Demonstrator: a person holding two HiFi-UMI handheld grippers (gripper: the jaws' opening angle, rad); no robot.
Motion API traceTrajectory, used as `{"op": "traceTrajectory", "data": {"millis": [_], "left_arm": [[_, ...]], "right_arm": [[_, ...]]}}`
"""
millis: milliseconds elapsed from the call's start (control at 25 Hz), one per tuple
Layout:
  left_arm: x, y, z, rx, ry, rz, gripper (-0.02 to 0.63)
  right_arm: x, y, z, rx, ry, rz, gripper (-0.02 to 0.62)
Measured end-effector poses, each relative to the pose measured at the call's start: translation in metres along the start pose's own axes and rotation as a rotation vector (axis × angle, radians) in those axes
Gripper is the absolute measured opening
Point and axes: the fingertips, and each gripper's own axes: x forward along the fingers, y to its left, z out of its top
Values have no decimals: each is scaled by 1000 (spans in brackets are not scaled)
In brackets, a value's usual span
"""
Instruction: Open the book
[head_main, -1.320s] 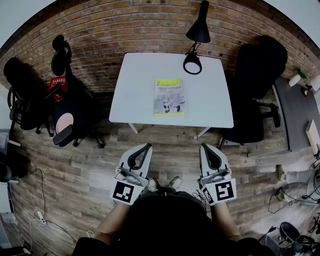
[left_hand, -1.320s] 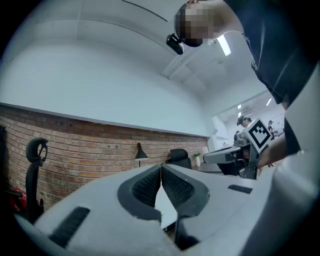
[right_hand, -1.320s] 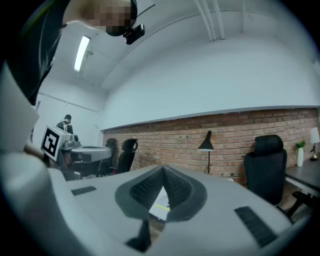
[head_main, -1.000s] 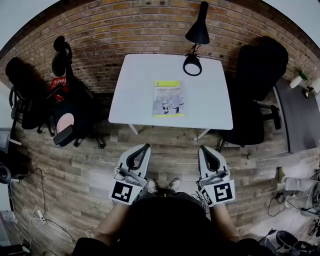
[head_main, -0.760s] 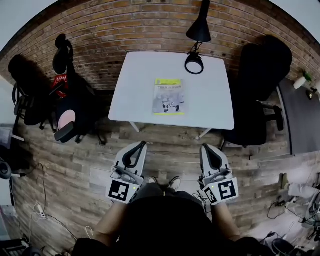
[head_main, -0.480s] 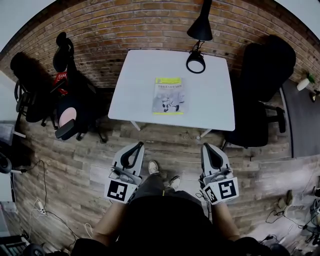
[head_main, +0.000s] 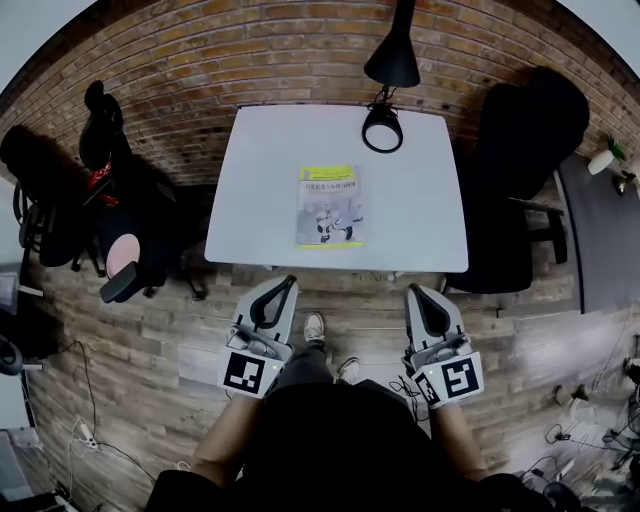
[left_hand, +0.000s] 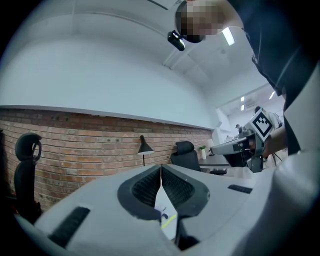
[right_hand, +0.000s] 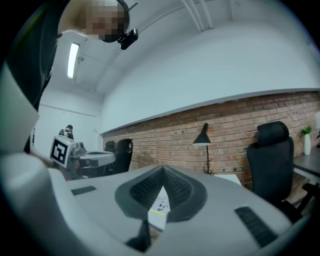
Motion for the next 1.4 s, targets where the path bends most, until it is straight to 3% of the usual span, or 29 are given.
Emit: {"op": "traceTrajectory", "data": {"millis": [560, 800, 960, 1160, 1400], "left_arm": [[92, 89, -15, -62, -24, -123, 26], [112, 92, -34, -71, 8, -184, 28], [128, 82, -41, -66, 22, -206, 28], [139, 78, -31, -135, 7, -166, 28], [153, 71, -43, -62, 79, -172, 28]], "right_arm": [[114, -17, 18, -5, 52, -76, 14], [123, -29, 20, 25, 17, -142, 14], [123, -45, 13, 5, 55, -157, 14], [128, -61, 15, 6, 41, -129, 14], [138, -75, 13, 15, 41, -91, 14]]}}
